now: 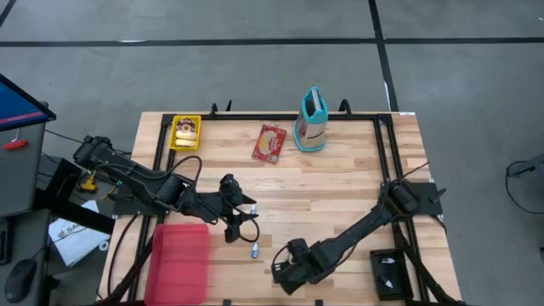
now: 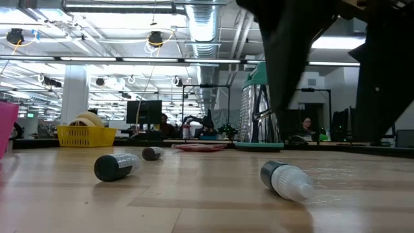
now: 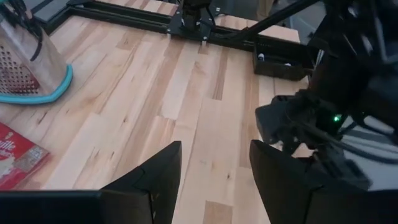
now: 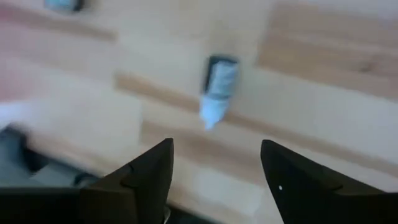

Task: Pick & Place Food Item
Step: Put the green food coloring bottle into the black basket

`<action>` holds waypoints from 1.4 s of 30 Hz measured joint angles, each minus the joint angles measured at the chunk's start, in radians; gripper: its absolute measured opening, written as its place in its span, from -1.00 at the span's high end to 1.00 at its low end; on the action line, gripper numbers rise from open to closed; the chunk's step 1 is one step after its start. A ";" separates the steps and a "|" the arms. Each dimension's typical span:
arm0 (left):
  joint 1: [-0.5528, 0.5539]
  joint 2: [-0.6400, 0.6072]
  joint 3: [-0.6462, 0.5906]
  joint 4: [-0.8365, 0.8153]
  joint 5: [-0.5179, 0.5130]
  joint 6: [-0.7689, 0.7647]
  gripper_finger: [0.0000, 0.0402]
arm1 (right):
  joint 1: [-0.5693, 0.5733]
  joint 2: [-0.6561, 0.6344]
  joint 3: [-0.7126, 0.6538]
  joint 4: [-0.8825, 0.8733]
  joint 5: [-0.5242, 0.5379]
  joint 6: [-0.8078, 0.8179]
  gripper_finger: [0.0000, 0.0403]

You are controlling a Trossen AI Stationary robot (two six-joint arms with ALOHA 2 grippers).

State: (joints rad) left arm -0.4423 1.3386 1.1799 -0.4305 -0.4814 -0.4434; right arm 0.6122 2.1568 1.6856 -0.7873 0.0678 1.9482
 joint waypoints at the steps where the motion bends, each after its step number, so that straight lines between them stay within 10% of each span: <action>1: 0.000 -0.005 0.000 0.002 0.000 -0.002 0.07 | 0.004 0.019 0.034 -0.049 0.021 0.017 -0.15; 24: -0.011 -0.282 0.000 -0.119 0.061 0.178 0.07 | -0.052 0.386 0.570 -0.457 0.008 0.252 -0.13; 42: -0.011 -0.354 0.000 -0.124 0.121 0.201 0.07 | -0.065 0.386 0.572 -0.471 -0.019 0.277 0.29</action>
State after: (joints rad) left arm -0.4530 0.9848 1.1801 -0.5541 -0.3605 -0.2428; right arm 0.5476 2.5431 2.2578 -1.2584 0.0488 2.2255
